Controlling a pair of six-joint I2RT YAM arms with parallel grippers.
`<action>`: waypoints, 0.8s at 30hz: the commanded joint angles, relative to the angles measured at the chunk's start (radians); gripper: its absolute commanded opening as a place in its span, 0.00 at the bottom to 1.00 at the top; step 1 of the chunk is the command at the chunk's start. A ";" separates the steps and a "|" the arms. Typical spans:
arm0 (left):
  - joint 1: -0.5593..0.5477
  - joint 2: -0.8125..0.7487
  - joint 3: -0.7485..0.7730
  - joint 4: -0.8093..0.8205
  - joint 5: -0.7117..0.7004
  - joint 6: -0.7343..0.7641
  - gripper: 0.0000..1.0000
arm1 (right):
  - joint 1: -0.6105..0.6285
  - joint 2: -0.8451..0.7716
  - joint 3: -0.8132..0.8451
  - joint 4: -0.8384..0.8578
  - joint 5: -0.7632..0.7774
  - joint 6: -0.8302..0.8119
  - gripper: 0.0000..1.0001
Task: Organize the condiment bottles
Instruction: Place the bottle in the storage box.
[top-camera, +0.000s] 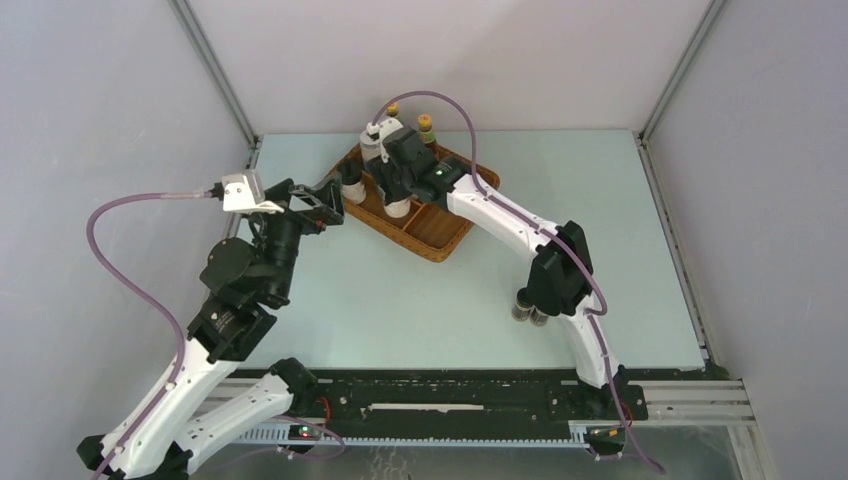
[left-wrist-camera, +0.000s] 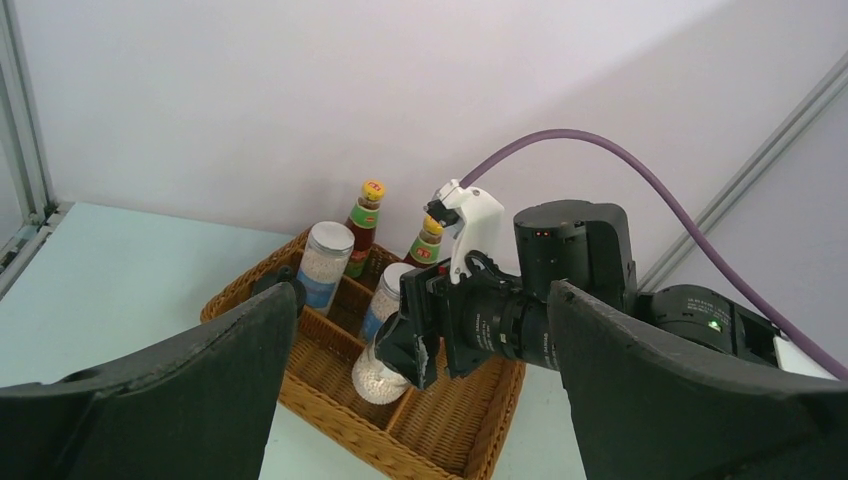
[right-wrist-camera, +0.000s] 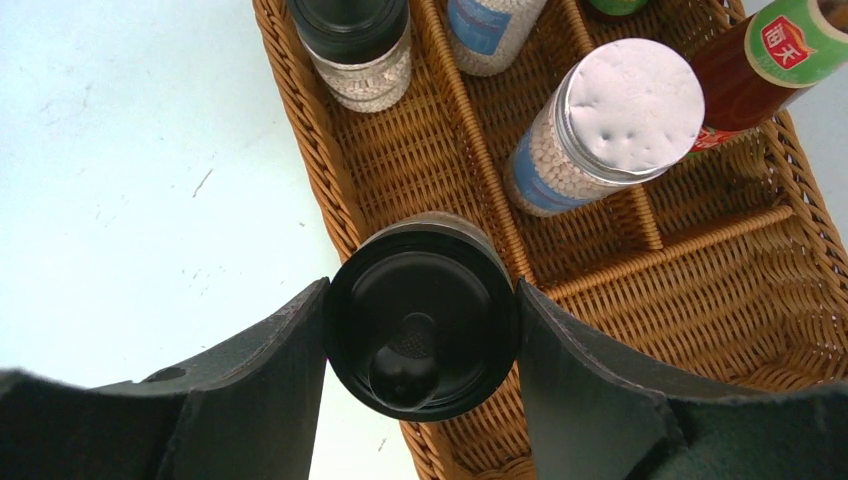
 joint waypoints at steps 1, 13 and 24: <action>-0.005 -0.015 -0.037 0.044 -0.013 0.025 1.00 | 0.010 -0.004 0.062 0.070 0.005 -0.036 0.00; -0.006 -0.003 -0.032 0.050 -0.003 0.018 1.00 | 0.000 0.028 0.066 0.098 -0.009 -0.042 0.00; -0.006 0.005 -0.040 0.053 -0.007 0.020 1.00 | -0.005 0.075 0.101 0.106 -0.039 -0.037 0.00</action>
